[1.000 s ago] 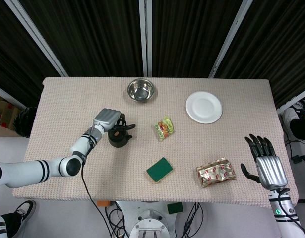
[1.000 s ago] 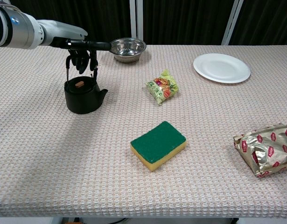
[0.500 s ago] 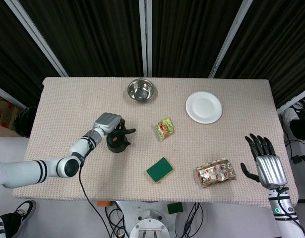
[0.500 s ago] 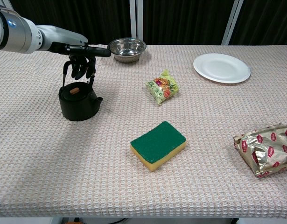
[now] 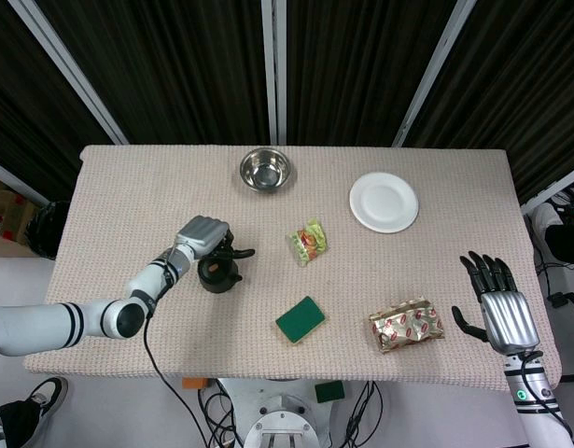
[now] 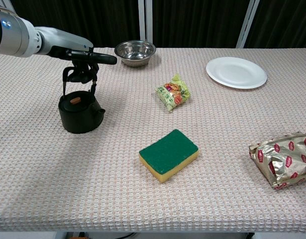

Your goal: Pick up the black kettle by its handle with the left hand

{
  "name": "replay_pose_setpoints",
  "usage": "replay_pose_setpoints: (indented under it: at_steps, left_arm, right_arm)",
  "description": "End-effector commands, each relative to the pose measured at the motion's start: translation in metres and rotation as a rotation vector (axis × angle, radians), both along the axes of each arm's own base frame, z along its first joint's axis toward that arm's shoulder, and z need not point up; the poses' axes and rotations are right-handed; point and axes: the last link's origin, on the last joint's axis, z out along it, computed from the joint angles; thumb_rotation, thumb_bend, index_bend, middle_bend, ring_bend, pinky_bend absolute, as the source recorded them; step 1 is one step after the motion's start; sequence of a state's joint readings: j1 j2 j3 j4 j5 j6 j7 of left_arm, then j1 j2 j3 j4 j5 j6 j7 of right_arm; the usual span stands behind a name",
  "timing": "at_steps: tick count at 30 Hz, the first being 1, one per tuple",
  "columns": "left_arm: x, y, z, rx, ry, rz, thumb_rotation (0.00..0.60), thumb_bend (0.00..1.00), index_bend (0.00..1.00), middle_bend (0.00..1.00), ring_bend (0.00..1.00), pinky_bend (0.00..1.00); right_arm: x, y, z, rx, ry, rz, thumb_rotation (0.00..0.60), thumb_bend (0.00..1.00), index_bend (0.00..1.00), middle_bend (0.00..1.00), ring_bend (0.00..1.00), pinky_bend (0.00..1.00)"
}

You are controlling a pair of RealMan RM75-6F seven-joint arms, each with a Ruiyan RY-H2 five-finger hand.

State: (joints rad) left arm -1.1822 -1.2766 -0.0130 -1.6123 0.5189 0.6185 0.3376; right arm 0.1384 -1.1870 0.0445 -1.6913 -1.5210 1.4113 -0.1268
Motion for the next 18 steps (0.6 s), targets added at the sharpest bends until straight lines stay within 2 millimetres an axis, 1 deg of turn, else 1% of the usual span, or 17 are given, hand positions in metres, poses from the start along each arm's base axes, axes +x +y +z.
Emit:
replay_pose_setpoints:
  at_steps: [1, 6, 12, 14, 17, 18]
  left_arm:
    - [0.0002, 0.0003, 0.0006, 0.002, -0.002, -0.002, 0.0, 0.0, 0.72, 0.8, 0.69, 0.31]
    - [0.0006, 0.0005, 0.0021, 0.013, -0.013, -0.006, 0.0, 0.0, 0.78, 0.87, 0.76, 0.31]
    - [-0.0016, 0.0015, 0.0031, 0.015, -0.006, -0.005, 0.001, 0.0, 0.86, 0.95, 0.82, 0.34]
    - [-0.0015, 0.002, 0.0034, 0.018, -0.007, -0.005, 0.022, 0.0, 0.87, 0.96, 0.84, 0.35]
    - [-0.0011, 0.0027, 0.004, 0.03, -0.008, -0.012, 0.078, 0.0, 0.92, 0.99, 0.87, 0.37]
    - [-0.0011, 0.0028, 0.0043, 0.033, -0.009, -0.012, 0.096, 0.0, 0.94, 1.0, 0.89, 0.36]
  right_arm:
    - [-0.0002, -0.0002, -0.0001, -0.001, 0.0, 0.0, 0.536, 0.36, 0.0, 0.0, 0.0, 0.0]
    - [-0.0006, -0.0008, -0.0004, 0.001, -0.005, -0.001, 0.535, 0.36, 0.0, 0.0, 0.0, 0.0]
    - [-0.0006, -0.0022, 0.0002, -0.01, -0.018, 0.004, 0.538, 0.36, 0.0, 0.0, 0.0, 0.0]
    - [-0.0008, -0.0024, 0.0003, -0.016, -0.026, 0.004, 0.54, 0.36, 0.0, 0.0, 0.0, 0.0]
    - [-0.0014, -0.0029, 0.0001, -0.02, -0.031, 0.002, 0.546, 0.36, 0.0, 0.0, 0.0, 0.0]
    - [-0.0016, -0.0031, 0.0, -0.02, -0.031, 0.002, 0.547, 0.36, 0.0, 0.0, 0.0, 0.0]
